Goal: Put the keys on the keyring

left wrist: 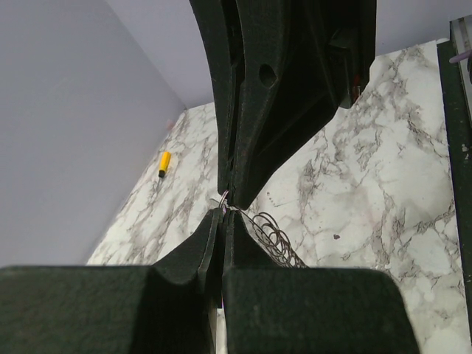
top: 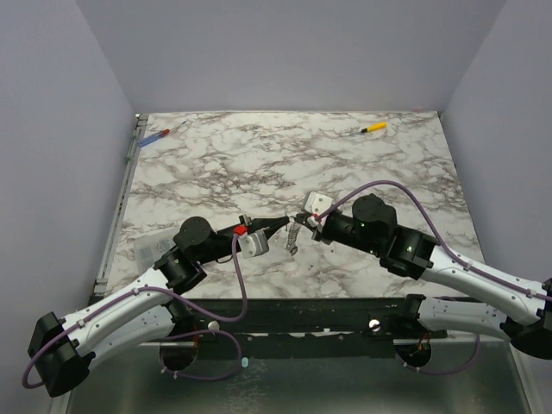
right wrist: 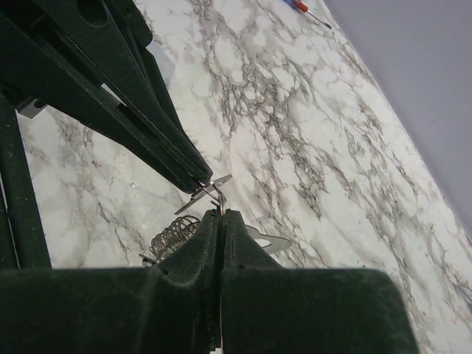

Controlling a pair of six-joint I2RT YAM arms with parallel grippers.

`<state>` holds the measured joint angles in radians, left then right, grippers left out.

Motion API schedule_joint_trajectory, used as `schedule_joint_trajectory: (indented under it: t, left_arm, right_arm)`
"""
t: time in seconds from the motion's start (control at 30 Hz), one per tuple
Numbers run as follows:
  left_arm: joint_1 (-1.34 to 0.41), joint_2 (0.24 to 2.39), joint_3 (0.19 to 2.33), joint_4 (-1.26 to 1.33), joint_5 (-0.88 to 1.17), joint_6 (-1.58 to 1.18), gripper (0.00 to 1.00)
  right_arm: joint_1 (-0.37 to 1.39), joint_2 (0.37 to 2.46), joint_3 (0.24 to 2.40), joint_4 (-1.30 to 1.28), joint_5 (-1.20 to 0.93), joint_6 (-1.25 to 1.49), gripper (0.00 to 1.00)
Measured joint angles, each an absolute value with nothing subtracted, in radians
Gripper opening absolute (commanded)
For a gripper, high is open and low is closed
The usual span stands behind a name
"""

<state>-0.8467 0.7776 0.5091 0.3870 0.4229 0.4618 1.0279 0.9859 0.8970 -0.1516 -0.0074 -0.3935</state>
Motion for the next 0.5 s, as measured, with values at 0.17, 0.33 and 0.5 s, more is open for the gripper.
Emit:
schedule_joint_trajectory:
  t: [0.17, 0.33, 0.5]
  left_arm:
    - [-0.847, 0.778, 0.509, 0.387, 0.423, 0.462, 0.0]
    - [-0.847, 0.778, 0.509, 0.387, 0.422, 0.462, 0.0]
    - [-0.847, 0.778, 0.509, 0.388, 0.422, 0.462, 0.0]
  right_arm:
    - [1.028, 1.004, 0.905, -0.156, -0.004, -0.393, 0.02]
    - [1.028, 1.019, 0.914, -0.163, 0.007, -0.393, 0.15]
    - [1.028, 1.019, 0.914, -0.167, 0.025, -0.392, 0.42]
